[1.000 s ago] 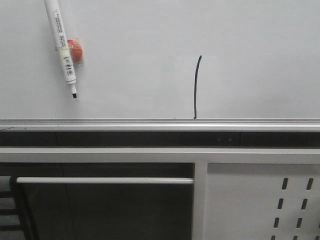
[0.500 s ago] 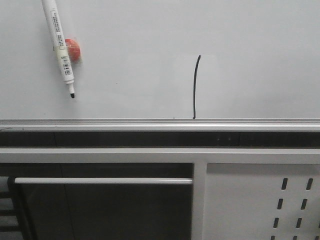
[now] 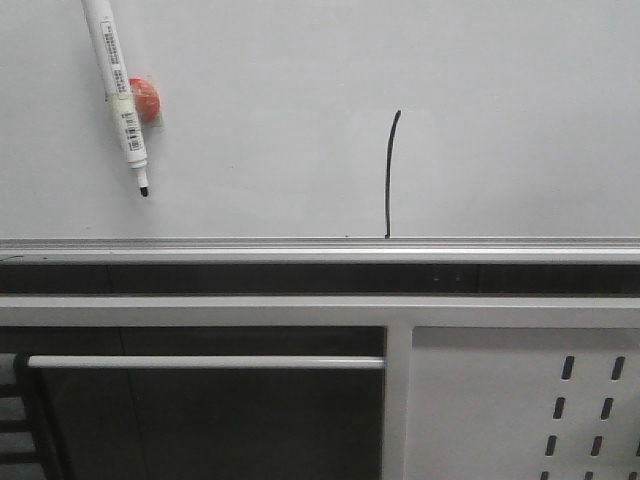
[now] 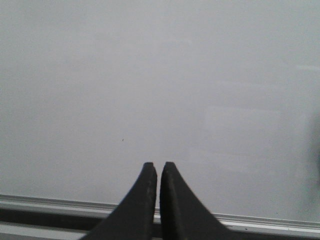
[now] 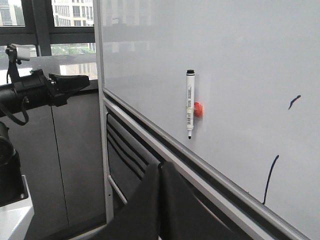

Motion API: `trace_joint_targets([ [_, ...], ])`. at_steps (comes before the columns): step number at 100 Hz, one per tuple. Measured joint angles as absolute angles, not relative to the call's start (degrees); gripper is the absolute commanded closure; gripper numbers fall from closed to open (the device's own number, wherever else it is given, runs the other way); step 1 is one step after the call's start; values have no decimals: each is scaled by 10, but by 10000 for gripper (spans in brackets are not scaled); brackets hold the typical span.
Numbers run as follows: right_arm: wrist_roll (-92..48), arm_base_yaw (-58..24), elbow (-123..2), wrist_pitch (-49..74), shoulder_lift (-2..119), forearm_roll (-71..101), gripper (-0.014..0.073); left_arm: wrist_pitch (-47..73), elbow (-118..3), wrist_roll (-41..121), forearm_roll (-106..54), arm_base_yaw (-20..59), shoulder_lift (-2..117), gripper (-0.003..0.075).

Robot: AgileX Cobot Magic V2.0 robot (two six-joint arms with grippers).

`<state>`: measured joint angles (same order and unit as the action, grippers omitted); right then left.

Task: Write number 1 on whiteboard

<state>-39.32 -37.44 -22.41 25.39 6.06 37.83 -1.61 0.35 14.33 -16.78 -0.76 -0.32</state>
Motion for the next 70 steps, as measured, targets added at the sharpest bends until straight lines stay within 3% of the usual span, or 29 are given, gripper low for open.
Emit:
trace_joint_targets([
  [14, -393, -374, -224, 254, 61, 378, 665, 13, 3, 131, -121, -8, -3, 739],
  [40, -393, -374, -224, 254, 61, 378, 665, 118, 3, -44, 59, -8, -3, 739],
  [70, -393, -374, -224, 254, 61, 378, 665, 192, 3, -61, 71, 40, -3, 739],
])
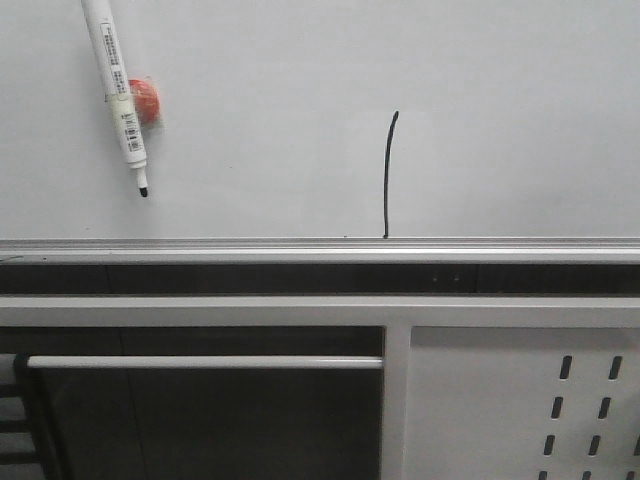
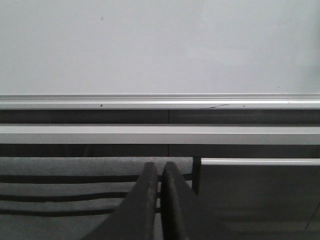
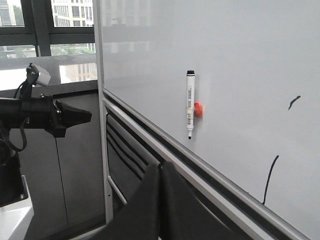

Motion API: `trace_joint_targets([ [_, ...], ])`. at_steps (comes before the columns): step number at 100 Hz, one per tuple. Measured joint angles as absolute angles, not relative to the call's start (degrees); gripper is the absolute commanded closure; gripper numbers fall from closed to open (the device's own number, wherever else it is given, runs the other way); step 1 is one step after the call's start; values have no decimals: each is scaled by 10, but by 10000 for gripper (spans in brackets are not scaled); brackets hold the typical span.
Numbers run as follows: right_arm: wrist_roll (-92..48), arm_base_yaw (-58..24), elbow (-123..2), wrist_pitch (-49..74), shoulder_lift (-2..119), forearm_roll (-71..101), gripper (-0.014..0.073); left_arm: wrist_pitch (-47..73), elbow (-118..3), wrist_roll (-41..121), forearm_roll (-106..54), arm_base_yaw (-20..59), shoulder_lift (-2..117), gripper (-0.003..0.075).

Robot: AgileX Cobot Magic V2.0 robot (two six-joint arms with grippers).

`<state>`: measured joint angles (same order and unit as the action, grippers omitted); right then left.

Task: Write number 1 on whiteboard

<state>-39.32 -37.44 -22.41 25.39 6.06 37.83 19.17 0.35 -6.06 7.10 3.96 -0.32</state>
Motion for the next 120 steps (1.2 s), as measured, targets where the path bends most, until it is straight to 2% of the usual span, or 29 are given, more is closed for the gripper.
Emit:
trace_joint_targets([
  [13, -393, -374, -224, 254, 61, 378, 665, 193, 3, -59, 71, 58, -3, 739],
  [120, -393, -374, -224, 254, 61, 378, 665, 193, 3, -8, 35, 41, -3, 739],
])
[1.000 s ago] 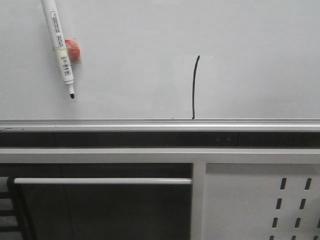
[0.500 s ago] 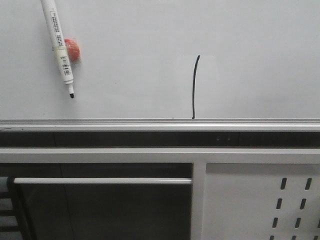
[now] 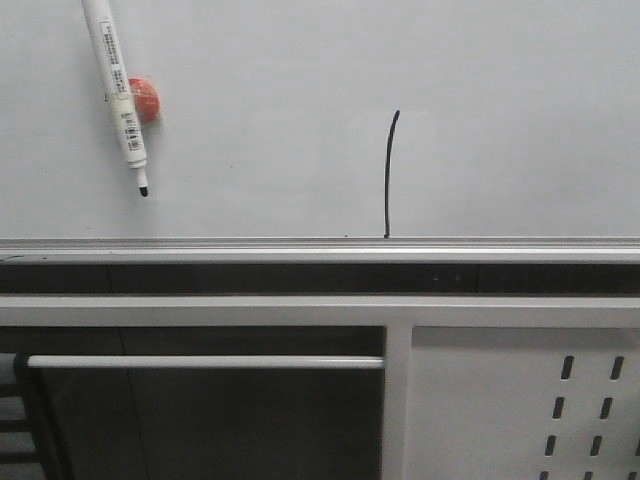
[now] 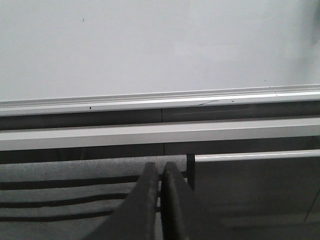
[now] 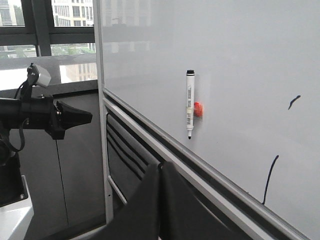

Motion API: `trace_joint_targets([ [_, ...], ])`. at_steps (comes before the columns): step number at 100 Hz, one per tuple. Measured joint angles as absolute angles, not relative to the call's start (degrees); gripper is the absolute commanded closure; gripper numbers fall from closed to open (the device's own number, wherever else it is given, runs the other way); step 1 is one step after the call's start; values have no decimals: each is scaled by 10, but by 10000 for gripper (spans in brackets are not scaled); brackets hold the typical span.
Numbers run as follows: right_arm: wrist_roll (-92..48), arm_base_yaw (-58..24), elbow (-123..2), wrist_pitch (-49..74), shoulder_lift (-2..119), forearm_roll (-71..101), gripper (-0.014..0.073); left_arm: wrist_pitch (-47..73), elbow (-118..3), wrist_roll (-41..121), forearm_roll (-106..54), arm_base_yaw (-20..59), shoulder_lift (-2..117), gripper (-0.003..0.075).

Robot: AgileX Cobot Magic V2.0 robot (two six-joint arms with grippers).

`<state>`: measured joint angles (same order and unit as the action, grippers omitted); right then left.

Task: Write number 1 on whiteboard

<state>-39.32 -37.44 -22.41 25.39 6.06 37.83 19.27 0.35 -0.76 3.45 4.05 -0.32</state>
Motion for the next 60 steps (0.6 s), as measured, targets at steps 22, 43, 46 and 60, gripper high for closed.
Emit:
trace_joint_targets([
  [22, -393, -374, -224, 254, 61, 378, 665, 193, 3, -7, 34, 41, -3, 739],
  [43, -342, -374, -207, 244, 61, 311, 665, 193, 3, -7, 33, 40, -3, 739],
  [46, -304, -374, -202, 238, 61, 274, 665, 193, 3, -7, 33, 40, -3, 739],
  [60, -43, -374, -163, 188, 61, 26, 665, 193, 3, -5, 33, 39, -3, 739],
])
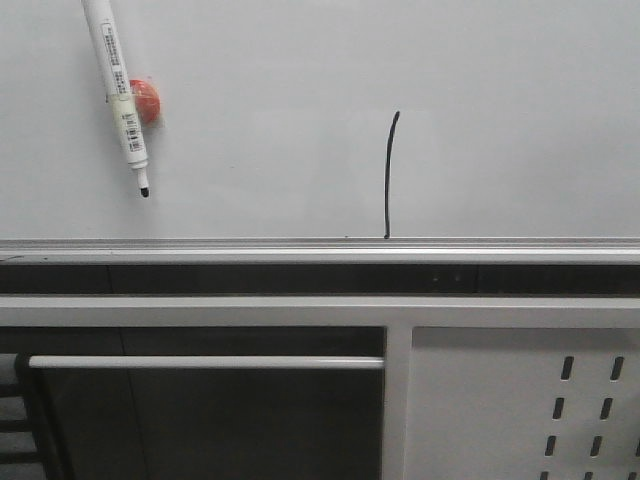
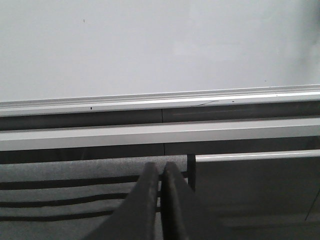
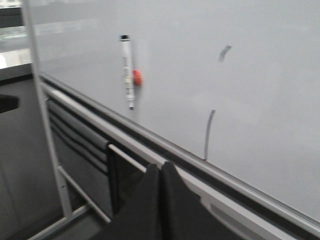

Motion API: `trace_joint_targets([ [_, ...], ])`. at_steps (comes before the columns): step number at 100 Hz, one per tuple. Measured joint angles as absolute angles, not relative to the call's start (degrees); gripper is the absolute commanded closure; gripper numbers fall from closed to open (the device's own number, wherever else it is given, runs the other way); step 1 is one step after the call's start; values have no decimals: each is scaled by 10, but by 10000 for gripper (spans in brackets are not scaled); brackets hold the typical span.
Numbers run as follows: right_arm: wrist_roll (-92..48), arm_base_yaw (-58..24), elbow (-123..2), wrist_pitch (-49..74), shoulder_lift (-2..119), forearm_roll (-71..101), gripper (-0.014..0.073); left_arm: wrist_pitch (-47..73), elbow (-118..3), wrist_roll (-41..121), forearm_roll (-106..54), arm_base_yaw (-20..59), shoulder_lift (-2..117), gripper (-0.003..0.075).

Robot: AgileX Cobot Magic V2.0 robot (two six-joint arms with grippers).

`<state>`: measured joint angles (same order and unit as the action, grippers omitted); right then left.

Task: Write number 1 on whiteboard

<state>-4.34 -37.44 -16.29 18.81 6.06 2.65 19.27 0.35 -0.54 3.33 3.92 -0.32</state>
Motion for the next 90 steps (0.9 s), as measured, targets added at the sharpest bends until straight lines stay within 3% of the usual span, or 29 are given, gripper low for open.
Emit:
trace_joint_targets([
  [24, 74, -359, -91, 144, 61, -162, 665, 193, 3, -5, 33, 39, -3, 739],
  [60, 78, -259, 7, 115, 61, -97, 665, 193, 3, -5, 33, 39, -3, 739],
  [90, 77, -150, 7, 104, 61, -39, 665, 193, 3, -4, 33, 39, -3, 739],
])
